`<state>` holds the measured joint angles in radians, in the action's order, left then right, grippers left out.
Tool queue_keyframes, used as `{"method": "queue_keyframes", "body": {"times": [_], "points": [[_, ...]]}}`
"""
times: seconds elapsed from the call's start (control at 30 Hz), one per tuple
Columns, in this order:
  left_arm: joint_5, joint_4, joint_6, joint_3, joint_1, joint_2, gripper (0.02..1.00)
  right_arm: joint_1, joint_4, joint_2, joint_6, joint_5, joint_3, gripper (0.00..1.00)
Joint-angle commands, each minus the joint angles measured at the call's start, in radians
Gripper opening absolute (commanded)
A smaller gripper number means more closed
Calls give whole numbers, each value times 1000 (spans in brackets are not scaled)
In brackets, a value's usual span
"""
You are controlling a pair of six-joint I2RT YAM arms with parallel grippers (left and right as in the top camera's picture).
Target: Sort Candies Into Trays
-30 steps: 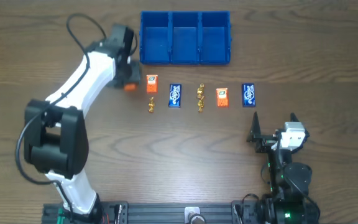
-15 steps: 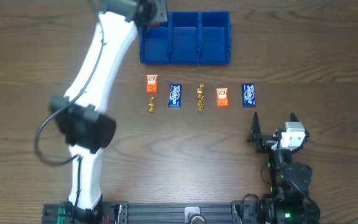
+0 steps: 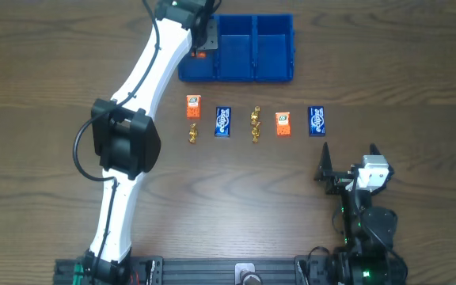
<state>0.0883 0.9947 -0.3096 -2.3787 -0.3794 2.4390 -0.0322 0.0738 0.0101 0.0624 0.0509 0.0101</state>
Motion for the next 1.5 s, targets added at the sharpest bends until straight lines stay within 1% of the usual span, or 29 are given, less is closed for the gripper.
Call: {"method": "queue_keyframes", "body": {"times": [0.03,0.07,0.1,0.17,0.2,0.33,0.4,0.53,0.63,0.73,0.9,1.03,1.2,1.37,1.5], "points": [[16,0,19,-12,13,-19,498,-1,4,-7,-11,-5,-3,1000],[16,-1,19,-12,13,-19,614,-1,4,-7,-11,-5,-3,1000],[16,0,19,-12,13,-25,790,-1,4,-7,-11,-5,-3,1000],[15,7,18,-12,6,-49,969,-1,4,-7,-11,-5,-3,1000],[16,12,18,-12,2,-68,1000,-1,4,-7,-11,-5,-3,1000],[24,35,18,8,-21,-184,1000,-1,4,-7,-11,-5,-3,1000],[25,23,14,91,-34,-273,1000,-1,4,-7,-11,-5,-3,1000],[27,-89,-19,414,-53,-487,985,-1,4,-7,-11,-5,-2,1000],[25,-216,-44,708,-53,-605,982,-1,4,-7,-11,-5,-3,1000],[24,-299,-51,868,-53,-618,945,-1,4,-7,-11,-5,-3,998],[-7,-425,-66,1036,-52,-606,932,-1,4,-7,-11,-5,-3,1000],[-11,-454,-98,1094,-52,-583,921,-1,4,-7,-11,-5,-3,1000],[-37,-512,-95,1093,-52,-521,904,-1,4,-7,-11,-5,-3,1000],[-38,-544,-95,1093,-52,-475,899,-1,4,-7,-11,-5,-3,1000],[-36,-547,-93,1093,-52,-455,875,-1,4,-7,-11,-5,-3,1000]]}}
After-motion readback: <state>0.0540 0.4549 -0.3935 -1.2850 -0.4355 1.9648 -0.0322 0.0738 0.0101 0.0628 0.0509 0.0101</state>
